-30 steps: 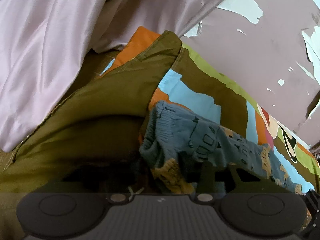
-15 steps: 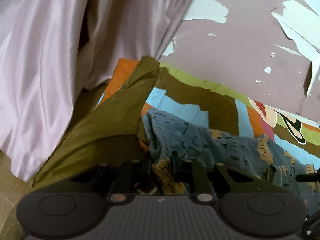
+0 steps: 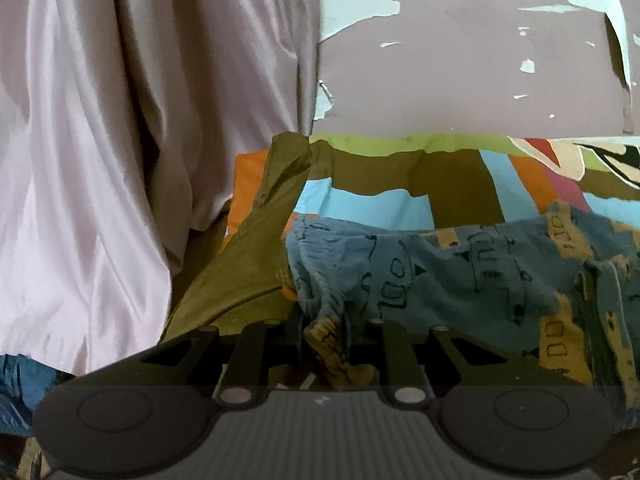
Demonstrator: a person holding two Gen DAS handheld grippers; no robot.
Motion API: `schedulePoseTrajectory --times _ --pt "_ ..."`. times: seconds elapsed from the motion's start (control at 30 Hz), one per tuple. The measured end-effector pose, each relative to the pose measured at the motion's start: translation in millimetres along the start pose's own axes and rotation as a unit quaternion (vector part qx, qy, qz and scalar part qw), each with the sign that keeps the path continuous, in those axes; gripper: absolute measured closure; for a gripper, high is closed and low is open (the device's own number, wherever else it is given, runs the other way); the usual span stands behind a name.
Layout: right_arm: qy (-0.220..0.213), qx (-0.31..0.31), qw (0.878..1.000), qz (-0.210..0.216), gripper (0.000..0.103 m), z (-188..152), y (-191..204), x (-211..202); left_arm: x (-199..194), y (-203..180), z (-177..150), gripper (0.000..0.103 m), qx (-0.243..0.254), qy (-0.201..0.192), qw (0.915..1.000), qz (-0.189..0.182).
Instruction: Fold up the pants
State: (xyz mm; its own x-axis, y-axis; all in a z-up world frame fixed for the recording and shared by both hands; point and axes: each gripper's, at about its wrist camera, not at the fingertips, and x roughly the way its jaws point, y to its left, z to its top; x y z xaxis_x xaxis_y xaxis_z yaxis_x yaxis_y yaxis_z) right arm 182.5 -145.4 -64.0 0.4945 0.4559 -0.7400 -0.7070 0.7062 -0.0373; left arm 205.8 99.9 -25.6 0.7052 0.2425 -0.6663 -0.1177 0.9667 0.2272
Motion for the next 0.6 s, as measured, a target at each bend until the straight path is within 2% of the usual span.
schedulePoseTrajectory --times 0.2,0.33,0.43,0.5,0.6 --pt "0.008 0.009 1.000 -0.001 0.006 0.3 -1.7 2.3 2.6 -3.5 -3.0 0.073 -0.002 0.008 0.9999 0.010" --pt "0.010 0.008 1.000 -0.001 0.006 -0.5 -0.3 5.0 -0.2 -4.9 -6.5 0.062 0.000 0.005 0.9999 0.014" --pt "0.009 0.007 1.000 -0.001 0.006 -0.3 0.3 6.7 -2.1 -6.0 -7.6 0.058 0.002 0.002 0.9999 0.016" --pt "0.008 0.007 1.000 0.000 0.006 -0.1 0.4 7.1 -5.2 -5.9 -8.5 0.052 -0.001 -0.004 1.0000 0.005" --pt "0.009 0.007 1.000 0.000 0.006 -0.3 0.1 7.6 -7.5 -7.0 -8.6 0.050 0.001 -0.016 0.9998 -0.012"
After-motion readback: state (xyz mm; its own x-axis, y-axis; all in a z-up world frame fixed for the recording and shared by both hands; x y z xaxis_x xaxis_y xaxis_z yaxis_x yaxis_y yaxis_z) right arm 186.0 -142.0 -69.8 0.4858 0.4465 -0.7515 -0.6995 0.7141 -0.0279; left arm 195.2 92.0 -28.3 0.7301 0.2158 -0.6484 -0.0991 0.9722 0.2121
